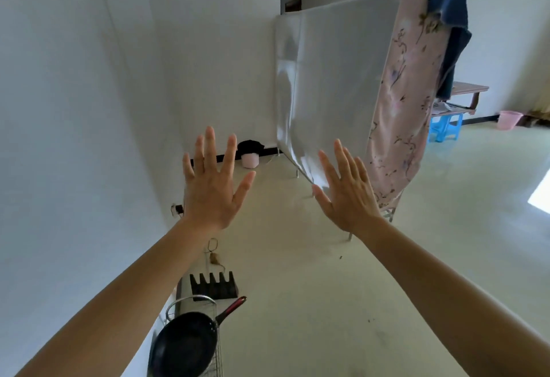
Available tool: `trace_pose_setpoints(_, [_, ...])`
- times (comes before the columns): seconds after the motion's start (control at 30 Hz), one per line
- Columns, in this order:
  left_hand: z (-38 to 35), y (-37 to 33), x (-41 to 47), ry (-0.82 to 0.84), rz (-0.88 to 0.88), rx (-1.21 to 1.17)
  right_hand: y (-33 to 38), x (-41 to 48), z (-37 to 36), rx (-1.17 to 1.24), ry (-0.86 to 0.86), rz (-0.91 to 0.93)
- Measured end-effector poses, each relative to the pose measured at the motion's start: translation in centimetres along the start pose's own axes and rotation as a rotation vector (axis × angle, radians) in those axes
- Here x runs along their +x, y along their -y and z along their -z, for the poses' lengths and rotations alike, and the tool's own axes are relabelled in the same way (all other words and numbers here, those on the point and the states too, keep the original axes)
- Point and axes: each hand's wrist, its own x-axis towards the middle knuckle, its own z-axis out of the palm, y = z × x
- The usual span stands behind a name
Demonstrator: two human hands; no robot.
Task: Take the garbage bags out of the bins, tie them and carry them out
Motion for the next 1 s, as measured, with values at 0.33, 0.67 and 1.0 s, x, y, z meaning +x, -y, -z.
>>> trace_pose_setpoints(0.33, [-13.4,2.9,18.7,0.032,-0.063,-0.096,-7.4,16.8,-11.0,0.002,-0.041,-0.014])
trace_pose_setpoints(0.67, [-34.0,3.8,41.0,0.076,-0.052,-0.079,-20.9,36.9,-29.2,0.018,-0.039,-0.01])
trace_pose_setpoints(1.0, [-47.0,12.1,58.9,0.097,0.016,-0.049,-25.8,61.0,-45.3,0.126,0.063,0.034])
